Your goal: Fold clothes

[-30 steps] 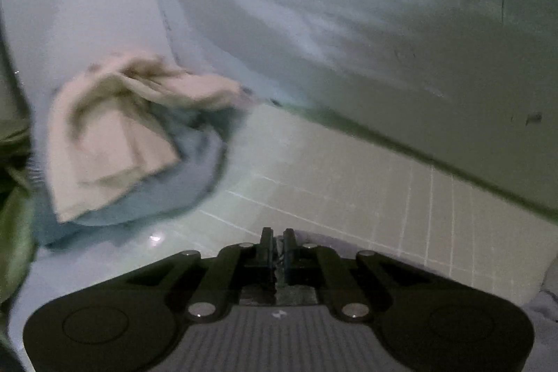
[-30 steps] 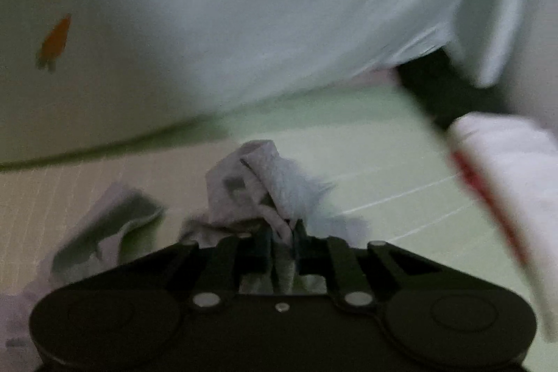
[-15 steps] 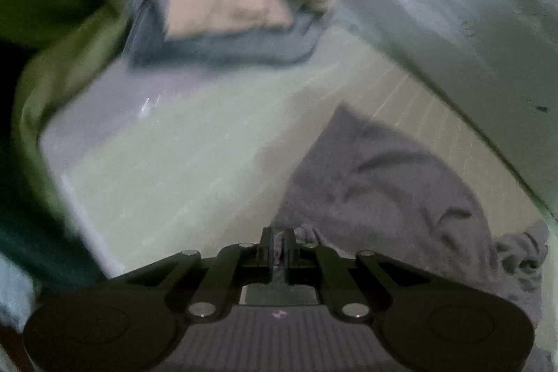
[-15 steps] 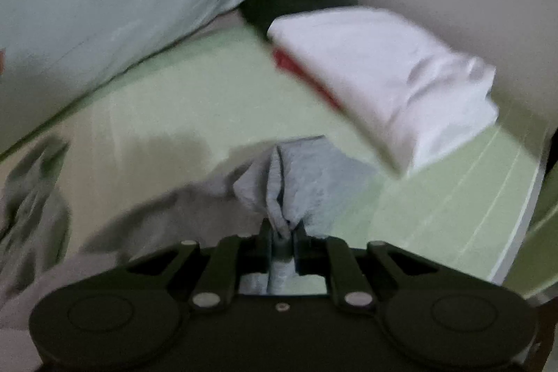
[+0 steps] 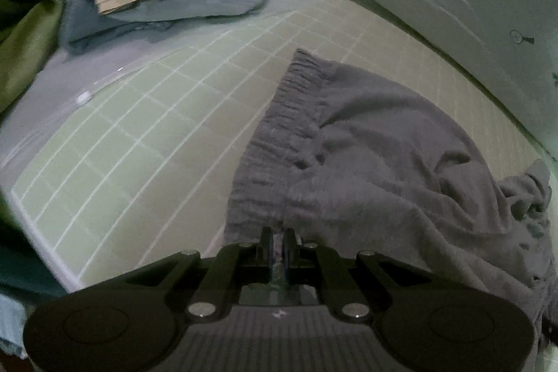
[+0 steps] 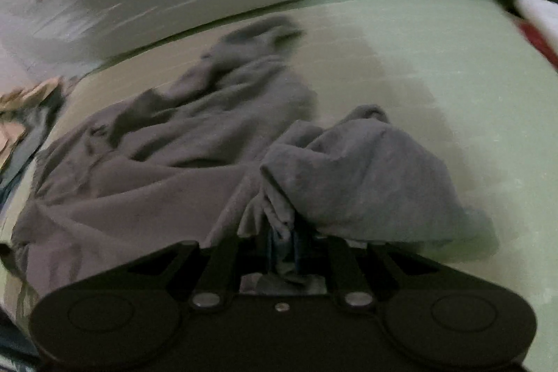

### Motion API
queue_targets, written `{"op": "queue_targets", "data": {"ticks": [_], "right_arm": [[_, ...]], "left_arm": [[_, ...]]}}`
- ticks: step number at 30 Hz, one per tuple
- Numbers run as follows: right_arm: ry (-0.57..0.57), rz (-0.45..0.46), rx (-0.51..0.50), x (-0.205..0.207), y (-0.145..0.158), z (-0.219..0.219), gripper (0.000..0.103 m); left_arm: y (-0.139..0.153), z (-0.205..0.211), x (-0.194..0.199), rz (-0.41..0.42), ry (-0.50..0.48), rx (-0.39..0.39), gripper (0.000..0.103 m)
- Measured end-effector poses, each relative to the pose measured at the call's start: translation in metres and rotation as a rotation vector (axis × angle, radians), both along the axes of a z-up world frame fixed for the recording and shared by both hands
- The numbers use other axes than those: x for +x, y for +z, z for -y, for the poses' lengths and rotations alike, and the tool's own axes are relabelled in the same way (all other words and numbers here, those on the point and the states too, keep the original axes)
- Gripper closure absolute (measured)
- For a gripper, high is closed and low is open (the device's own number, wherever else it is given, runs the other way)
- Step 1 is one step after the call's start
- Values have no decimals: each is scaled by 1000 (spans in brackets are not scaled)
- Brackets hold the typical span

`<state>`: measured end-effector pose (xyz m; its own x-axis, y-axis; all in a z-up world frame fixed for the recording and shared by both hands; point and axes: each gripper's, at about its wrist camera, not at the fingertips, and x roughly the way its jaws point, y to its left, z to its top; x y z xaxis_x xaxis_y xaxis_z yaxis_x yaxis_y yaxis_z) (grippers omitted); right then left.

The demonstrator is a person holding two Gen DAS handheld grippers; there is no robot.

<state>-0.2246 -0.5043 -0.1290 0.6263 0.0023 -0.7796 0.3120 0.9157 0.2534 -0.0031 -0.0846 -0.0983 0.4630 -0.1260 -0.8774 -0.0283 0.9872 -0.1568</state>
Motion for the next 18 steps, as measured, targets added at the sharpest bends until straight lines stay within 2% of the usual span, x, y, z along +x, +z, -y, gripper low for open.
{"op": "queue_targets", "data": {"ticks": [8,15,18], "right_arm": [[93,8,3,80,-2,-28,91],[71,43,-68,187,-6,-41,91],[38,43,-102,225,-5,-39,91]], "left_arm": [[-20,10,69,-46,-9,-54,97],[-28,15,148,-12,-20,-81,97],[-24,15,169,14,-36,-76,98]]}}
